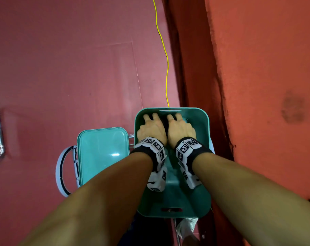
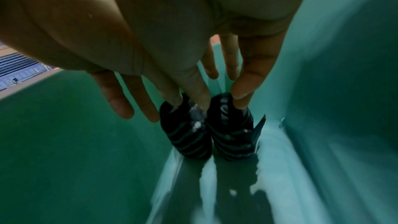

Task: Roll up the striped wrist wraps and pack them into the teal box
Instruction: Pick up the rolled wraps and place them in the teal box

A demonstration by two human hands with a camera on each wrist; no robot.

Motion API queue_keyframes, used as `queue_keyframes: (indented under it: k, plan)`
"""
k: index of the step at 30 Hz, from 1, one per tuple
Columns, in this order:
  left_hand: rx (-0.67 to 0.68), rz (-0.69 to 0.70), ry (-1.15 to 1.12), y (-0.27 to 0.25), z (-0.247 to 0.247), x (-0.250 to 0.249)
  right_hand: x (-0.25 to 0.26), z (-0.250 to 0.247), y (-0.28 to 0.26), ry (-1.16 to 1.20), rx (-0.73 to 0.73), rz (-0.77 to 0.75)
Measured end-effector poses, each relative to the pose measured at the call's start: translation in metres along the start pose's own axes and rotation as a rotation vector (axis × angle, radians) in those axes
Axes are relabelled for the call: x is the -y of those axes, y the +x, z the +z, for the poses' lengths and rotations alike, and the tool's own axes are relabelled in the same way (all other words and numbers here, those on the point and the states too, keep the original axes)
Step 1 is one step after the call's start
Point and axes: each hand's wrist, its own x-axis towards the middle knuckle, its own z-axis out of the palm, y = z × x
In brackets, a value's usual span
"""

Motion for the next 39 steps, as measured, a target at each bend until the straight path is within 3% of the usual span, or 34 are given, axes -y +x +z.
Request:
queue_keyframes:
  k: [7, 13, 17, 22, 27, 32, 39]
  plan:
    - [-0.045, 0.135, 0.075, -0.048, -0.036, -0.023, -0.015, -0.045, -0.060, 0.026, -0.063, -0.010]
    - [-0.119, 0.337, 0.261, -0.104, -0.058, -0.062, -0.051, -0.089, -0.133, 0.076, -0.237, 0.047]
    - [-0.185, 0.481, 0.306, -0.146, -0.061, -0.109, -0.106, -0.110, -0.188, 0.123, -0.344, 0.149]
    - [-0.199, 0.640, 0.370, -0.208, -0.040, -0.183, -0.209, -0.112, -0.268, 0.181, -0.466, 0.349]
    - [-0.193, 0.853, 0.486, -0.284, 0.011, -0.259, -0.320, -0.081, -0.365, 0.262, -0.558, 0.577]
    - [-0.121, 1.030, 0.583, -0.348, 0.085, -0.320, -0.412, -0.012, -0.450, 0.397, -0.565, 0.809]
    - [0.033, 1.139, 0.735, -0.403, 0.194, -0.364, -0.479, 0.098, -0.515, 0.613, -0.461, 1.016]
